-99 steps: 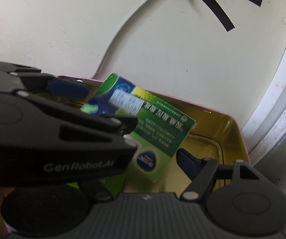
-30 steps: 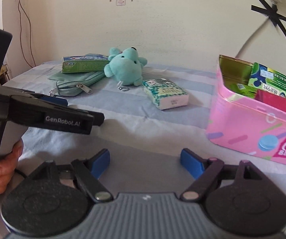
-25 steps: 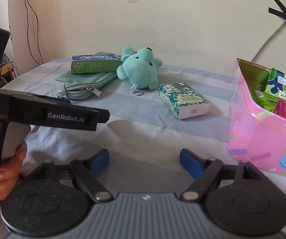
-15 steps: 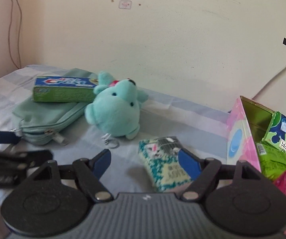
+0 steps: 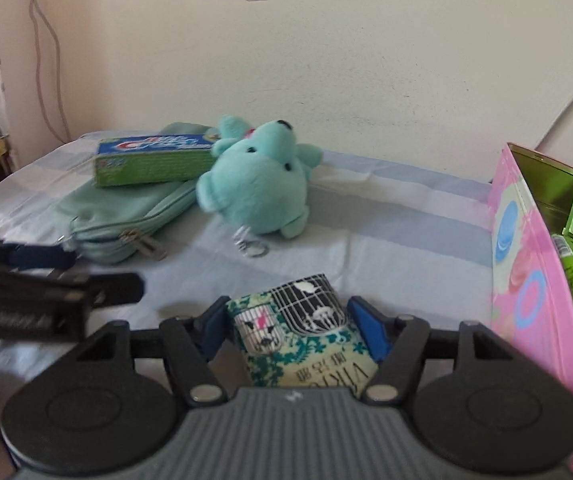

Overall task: Organize objects
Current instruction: 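Grasp the green-white patterned pack with the right gripper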

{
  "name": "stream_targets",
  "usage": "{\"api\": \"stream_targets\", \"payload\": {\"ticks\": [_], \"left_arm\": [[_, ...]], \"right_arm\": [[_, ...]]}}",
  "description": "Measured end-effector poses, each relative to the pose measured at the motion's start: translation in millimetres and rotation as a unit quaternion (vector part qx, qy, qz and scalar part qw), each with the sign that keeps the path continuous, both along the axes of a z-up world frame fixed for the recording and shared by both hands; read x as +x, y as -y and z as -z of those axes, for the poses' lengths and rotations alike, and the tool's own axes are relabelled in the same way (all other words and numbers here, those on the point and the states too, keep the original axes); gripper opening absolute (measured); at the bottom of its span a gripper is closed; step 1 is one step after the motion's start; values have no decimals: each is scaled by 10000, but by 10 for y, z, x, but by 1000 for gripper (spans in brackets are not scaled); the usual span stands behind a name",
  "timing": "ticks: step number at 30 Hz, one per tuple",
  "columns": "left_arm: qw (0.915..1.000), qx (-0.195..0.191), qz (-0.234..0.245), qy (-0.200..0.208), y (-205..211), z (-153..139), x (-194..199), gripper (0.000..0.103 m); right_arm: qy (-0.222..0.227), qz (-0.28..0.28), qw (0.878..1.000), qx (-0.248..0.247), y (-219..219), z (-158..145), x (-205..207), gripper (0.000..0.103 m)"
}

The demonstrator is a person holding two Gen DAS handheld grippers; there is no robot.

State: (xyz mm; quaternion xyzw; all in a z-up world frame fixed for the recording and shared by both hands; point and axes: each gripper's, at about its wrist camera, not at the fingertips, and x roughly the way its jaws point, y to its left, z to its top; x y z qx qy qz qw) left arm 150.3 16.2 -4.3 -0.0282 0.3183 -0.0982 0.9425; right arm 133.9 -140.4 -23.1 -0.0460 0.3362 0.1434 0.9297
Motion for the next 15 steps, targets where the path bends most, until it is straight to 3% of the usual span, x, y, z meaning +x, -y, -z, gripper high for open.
{"api": "stream_targets", "payload": {"ticks": [6,12,14,15], "left_arm": [[9986,257,458,52,147,11,-50,93],[9905,565,1234,211,437,16,-220,92],[9847,371,1703,32,603,38,-318,93],[9803,477,1912,123,740,42,-420,93]], "right_arm": [[80,-100,9999,-9,390,-16,-790,65],[166,880,9960,27,1115,-2,-1435,67],[186,1202,9925,72,1314,18,-1585,76],[194,1324,9909,153,1406,36,-1654,79]]}}
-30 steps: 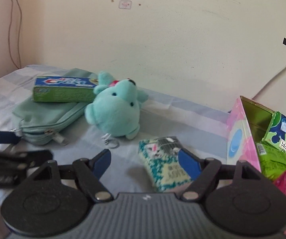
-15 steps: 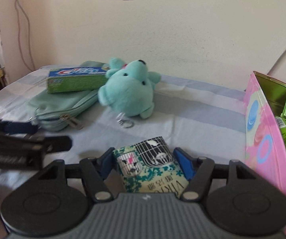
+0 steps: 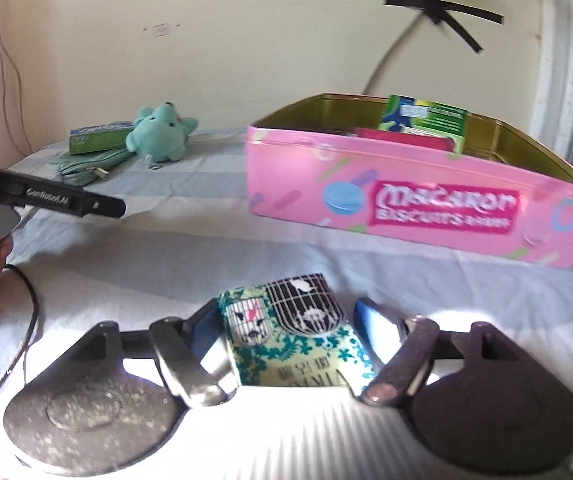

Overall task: Organize objects
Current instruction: 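Grasp the green-white patterned pack with the right gripper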

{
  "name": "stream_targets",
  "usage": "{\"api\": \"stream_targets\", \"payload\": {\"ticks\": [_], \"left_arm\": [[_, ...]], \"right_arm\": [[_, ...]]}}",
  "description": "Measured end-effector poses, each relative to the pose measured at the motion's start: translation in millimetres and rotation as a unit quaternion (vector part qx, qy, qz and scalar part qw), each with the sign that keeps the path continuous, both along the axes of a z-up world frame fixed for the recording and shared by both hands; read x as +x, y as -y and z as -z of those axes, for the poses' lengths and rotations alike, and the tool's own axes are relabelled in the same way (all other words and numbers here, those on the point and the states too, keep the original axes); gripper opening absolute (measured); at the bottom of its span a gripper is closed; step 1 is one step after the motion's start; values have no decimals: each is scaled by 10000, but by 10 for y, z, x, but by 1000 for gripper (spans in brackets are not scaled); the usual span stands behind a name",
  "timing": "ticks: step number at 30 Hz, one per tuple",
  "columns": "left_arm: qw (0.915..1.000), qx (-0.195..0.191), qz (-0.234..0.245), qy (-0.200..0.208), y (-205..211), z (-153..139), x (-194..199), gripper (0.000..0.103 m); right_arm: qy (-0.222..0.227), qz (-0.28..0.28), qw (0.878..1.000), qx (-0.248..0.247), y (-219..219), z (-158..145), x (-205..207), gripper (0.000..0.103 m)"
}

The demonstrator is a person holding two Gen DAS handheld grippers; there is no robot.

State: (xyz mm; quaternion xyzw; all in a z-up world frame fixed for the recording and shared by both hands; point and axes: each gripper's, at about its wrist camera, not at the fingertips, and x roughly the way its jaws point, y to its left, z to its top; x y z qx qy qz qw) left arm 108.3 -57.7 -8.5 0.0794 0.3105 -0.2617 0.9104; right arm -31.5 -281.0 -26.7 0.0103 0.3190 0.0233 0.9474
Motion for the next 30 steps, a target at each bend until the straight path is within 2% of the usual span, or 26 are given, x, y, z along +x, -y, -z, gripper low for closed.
{"api": "stream_targets", "payload": {"ticks": [3,7,12,15,17,23,29,30], "left_arm": [[9974,155,707,8,354,28,-257,93],[9947,233,1001,36,670,29,-415,94],[9908,-250,1218,-528,881,-58,-357,94],[9840,-526,1449,-887,1044,-107,-355,94],[9790,-587,1693,-968,1194,-133,-437,94],[9662,-364,2376,-927,1589,-155,-730,93],[9605,-115,2586,-1020,1735,-137,-830,91],[9592,-85,2613,-1075,1723,-128,-838,86]], "right_arm": [[129,295,9989,332,223,44,-208,90],[298,511,9970,507,408,78,-496,92],[449,615,9958,513,522,132,-784,94],[546,602,9957,448,560,165,-912,94],[623,601,9952,458,593,188,-986,95],[798,695,9935,426,703,240,-1113,95],[867,767,9918,540,713,238,-1169,95],[870,758,9917,561,712,235,-1160,95]]}}
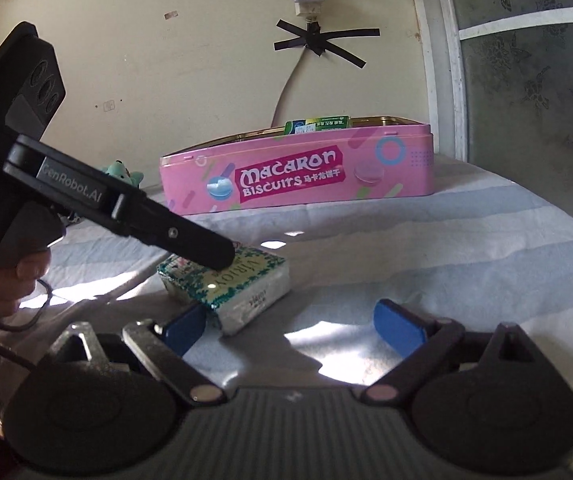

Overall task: Organize objects
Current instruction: 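Grasp the green-white patterned pack with the right gripper, then carry the patterned pack into the pink tin and open the right gripper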

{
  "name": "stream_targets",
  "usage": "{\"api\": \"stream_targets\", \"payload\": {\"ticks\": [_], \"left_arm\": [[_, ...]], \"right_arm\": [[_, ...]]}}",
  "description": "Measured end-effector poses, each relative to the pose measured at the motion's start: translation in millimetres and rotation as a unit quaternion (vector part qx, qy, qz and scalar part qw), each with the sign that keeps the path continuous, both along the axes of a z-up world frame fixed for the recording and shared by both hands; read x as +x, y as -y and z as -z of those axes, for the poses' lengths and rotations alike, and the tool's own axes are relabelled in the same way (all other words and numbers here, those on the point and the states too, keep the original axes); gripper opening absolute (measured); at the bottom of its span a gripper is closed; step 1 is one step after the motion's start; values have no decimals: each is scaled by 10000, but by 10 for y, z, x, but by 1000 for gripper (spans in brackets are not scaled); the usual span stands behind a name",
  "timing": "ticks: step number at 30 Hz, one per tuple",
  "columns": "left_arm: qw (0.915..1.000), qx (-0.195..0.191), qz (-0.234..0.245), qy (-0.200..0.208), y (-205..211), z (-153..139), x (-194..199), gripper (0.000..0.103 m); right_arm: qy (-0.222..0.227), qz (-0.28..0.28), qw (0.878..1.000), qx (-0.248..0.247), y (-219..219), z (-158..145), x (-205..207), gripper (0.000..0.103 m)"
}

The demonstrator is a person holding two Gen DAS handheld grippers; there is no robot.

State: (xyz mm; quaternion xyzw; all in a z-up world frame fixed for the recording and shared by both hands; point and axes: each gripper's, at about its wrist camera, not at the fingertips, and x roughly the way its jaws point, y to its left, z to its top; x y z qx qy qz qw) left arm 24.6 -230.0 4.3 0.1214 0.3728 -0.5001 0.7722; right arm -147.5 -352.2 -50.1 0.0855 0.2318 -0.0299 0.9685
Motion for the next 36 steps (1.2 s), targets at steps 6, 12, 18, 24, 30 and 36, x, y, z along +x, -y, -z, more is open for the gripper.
{"api": "stream_targets", "payload": {"ticks": [6,12,18,24,30,36], "left_arm": [[9999,6,69,-136,-34,50,3,76],[9992,-133,150,-345,-19,52,6,59],[9988,-256,91,-400,-37,22,24,49],[9990,-373,120,-193,-33,-140,69,48],[9994,-323,124,-56,40,-219,105,48],[9982,-519,129,276,72,-444,151,48]], "right_arm": [[69,-243,9997,68,-85,-3,100,90],[82,-301,9995,-54,-197,-9,228,75],[103,-255,9996,35,-182,-25,241,67],[320,-163,9993,95,-166,-125,279,66],[402,-72,9991,71,-154,-209,345,66],[562,37,9983,-172,-143,-405,437,66]]}}
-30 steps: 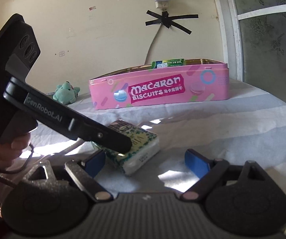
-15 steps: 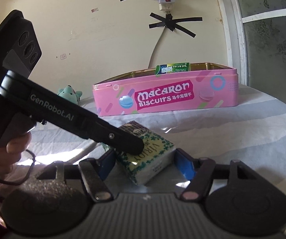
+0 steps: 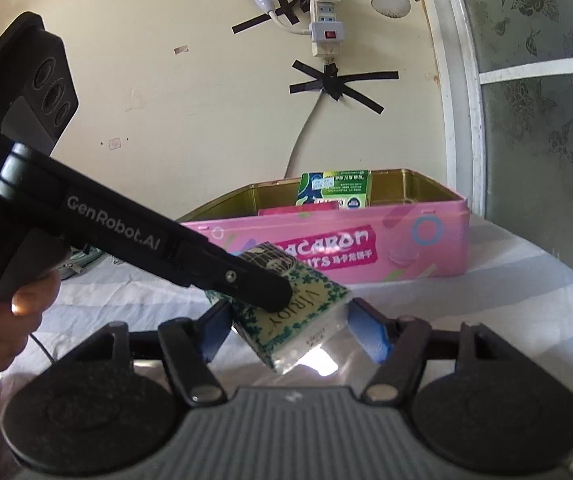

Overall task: Organize objects
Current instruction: 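Carry the patterned pack into the pink tin and open the right gripper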

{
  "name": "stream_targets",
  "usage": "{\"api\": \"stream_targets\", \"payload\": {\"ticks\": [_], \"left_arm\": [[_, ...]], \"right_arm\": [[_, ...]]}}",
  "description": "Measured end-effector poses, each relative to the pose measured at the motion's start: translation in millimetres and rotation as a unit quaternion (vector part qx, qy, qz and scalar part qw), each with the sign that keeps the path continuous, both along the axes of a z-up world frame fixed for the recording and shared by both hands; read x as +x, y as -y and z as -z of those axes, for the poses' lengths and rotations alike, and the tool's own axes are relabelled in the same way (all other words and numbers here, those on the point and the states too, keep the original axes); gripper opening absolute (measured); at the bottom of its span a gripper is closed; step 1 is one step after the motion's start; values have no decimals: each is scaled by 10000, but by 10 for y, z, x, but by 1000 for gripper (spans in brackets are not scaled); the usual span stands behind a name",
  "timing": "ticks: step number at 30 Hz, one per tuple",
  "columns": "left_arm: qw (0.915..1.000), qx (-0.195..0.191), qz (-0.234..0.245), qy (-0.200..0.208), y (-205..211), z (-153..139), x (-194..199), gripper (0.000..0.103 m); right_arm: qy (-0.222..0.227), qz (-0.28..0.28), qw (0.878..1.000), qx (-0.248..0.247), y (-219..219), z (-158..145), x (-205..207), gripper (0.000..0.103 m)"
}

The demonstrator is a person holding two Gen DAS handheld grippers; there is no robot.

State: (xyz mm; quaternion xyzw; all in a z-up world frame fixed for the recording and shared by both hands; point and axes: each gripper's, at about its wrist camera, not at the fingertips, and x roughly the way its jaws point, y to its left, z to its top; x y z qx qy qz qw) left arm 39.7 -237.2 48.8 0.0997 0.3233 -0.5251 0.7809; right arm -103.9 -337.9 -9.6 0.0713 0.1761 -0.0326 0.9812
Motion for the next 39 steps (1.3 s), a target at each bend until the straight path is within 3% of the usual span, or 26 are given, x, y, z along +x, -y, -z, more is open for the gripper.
{"api": "stream_targets", "payload": {"ticks": [10,16,26,39], "left_arm": [[9968,-339,-350,639,109,-481,299,48],[9935,-342,-601,909,227,-627,588,48],[9919,-282,-910,838,471,-540,1078,48],[9911,-157,-1145,668,915,-344,1600,48]], "right_arm": [[428,-24,9982,-425,77,-484,492,66],[451,-137,9975,-533,185,-661,931,66],[96,-298,9979,-571,435,-679,1574,66],[-773,-364,9932,-788,788,-665,2331,65]]}}
